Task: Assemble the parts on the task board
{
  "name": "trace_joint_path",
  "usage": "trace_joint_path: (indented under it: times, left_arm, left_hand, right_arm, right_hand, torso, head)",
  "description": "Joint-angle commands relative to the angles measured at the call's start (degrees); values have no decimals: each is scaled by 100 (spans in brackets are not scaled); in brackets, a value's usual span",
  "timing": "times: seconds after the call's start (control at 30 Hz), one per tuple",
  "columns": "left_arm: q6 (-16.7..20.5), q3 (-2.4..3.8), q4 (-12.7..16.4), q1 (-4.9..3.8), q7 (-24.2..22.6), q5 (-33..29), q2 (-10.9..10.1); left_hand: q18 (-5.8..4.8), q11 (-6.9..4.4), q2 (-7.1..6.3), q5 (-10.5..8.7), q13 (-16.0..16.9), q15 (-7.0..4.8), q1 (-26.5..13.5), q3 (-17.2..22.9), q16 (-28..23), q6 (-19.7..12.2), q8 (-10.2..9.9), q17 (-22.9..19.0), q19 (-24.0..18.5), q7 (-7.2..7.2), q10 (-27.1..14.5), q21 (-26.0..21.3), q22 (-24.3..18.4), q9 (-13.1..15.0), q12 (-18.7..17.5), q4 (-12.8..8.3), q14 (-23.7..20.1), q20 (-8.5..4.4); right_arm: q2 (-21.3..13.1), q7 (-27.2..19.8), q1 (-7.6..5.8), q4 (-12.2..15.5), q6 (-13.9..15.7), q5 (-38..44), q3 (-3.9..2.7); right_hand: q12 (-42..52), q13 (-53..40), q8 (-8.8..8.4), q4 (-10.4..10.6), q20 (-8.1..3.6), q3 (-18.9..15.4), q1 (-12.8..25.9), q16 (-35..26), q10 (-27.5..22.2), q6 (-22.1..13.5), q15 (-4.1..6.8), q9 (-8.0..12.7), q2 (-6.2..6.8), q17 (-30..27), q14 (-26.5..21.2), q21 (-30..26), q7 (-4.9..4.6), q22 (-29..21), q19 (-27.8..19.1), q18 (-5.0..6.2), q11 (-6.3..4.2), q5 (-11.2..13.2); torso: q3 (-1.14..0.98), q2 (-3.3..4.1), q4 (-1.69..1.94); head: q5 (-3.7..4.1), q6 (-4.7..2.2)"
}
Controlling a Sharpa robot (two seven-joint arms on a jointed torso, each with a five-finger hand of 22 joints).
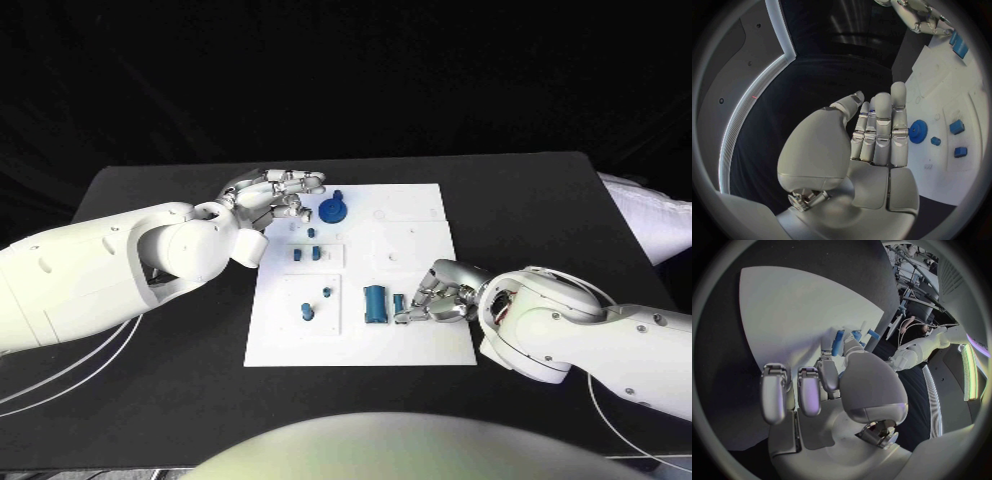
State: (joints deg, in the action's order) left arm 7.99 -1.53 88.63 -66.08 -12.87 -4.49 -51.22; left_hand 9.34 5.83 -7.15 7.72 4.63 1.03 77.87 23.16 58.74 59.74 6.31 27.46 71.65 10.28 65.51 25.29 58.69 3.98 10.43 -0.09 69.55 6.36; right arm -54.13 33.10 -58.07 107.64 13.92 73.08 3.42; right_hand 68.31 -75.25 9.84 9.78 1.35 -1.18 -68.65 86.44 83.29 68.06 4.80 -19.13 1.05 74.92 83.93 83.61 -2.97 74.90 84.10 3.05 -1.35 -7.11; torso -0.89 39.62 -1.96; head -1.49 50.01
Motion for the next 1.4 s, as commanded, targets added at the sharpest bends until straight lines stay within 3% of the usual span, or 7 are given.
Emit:
trace_joint_path:
  times: [0.03, 0.37, 0.7, 0.93, 1.1, 1.23, 1.4]
  left_arm:
    - [-111, 3, 10, -1, -20, 22, 8]
    - [-113, 3, -6, 0, -21, 24, 12]
    - [-57, 0, -79, 6, -107, -17, 55]
    - [201, -2, -305, 89, -478, -177, 182]
    - [388, -3, -531, 166, -737, -306, 303]
    - [612, -3, -808, 226, -983, -463, 464]
    - [924, -2, -1167, 300, -1211, -627, 698]
  left_hand:
    - [102, 9, 46, -9, -9, -2, -6, -31, -31, -32, 22, -5, -16, -7, -44, -25, -9, -7, 21, 12, -28, 25]
    - [102, 9, 46, -9, -9, -2, -6, -31, -31, -32, 22, -5, -16, -7, -44, -25, -9, -7, 21, 12, -28, 25]
    - [101, 14, 49, -13, -11, 3, -24, -54, -33, -41, 29, -14, -22, -1, -58, -40, -19, -7, 34, 21, -44, 29]
    - [100, 41, -7, -65, -29, 73, -178, -358, -647, -109, 64, -345, -522, -24, -177, -527, -330, -10, 91, 112, -662, 105]
    - [58, 131, 50, -93, -87, 288, -144, -557, -2326, -223, 28, -1121, -1416, -28, -263, -1519, -1118, -17, 4, 174, -1303, 316]
    - [35, 251, 108, -87, -101, 571, -66, -683, -3473, -250, -47, -1604, -2184, -25, -406, -2177, -1894, -22, -233, 194, -1575, 604]
    - [146, 465, 235, -80, -91, 807, 22, -1090, -4552, -336, -252, -2111, -2900, -183, -668, -2165, -2882, -22, -599, 168, -1684, 931]
  right_arm:
    - [31, 60, 22, -99, -42, 201, 10]
    - [4, -230, 25, -67, 164, 118, 8]
    - [-233, -1635, -237, -109, 735, -1446, -18]
    - [-115, -3368, -613, -973, 964, -3766, -22]
    - [206, -4275, -734, -1781, 904, -5192, -24]
    - [597, -4801, -785, -2589, 518, -6123, -49]
    - [1061, -5158, -799, -3400, 55, -6611, -88]
  right_hand:
    - [-33, -149, -42, -34, -27, -4, -78, 4, 11, -49, 25, 36, -35, 921, 493, -19, -4, 353, 119, -43, 2, -2]
    - [-26, -164, -48, 3, -23, -131, 10, -5, 14, -58, 18, 26, -24, 909, 491, -27, -16, 343, 114, -41, 12, -13]
    - [-527, 90, -308, 11, 49, -360, -10, -138, -221, -481, -80, 108, -23, 711, 445, -202, -171, 69, -15, 17, 140, -239]
    - [-1964, 955, -512, -298, 168, -356, -504, -725, -856, -763, -183, 215, -192, -70, 244, -783, -319, -767, -401, 190, 269, -190]
    - [-4245, 2561, -603, -522, 256, -235, -917, -3447, -1912, -915, -284, 305, -354, -2979, -764, -3239, -431, -3808, -1869, 736, 385, -187]
    - [-5599, 4044, -634, -610, 537, -65, -1213, -5582, -2248, -1155, -601, 497, -414, -4329, -1629, -4716, -675, -4781, -2448, 732, 673, -167]
    - [-6452, 5611, -608, -820, 1005, 246, -1415, -7373, -2270, -1402, -1097, 860, -340, -5600, -2418, -6316, -603, -5843, -3010, 741, 877, -61]
  torso:
    - [1, 0, -1]
    - [0, -14, -14]
    - [23, -81, -32]
    - [92, -274, -57]
    - [142, -431, -88]
    - [132, -514, -94]
    - [126, -646, -97]
  head:
    - [-11, -1]
    - [-1, -1]
    - [67, -42]
    - [131, -238]
    - [166, -526]
    - [188, -888]
    - [168, -1075]
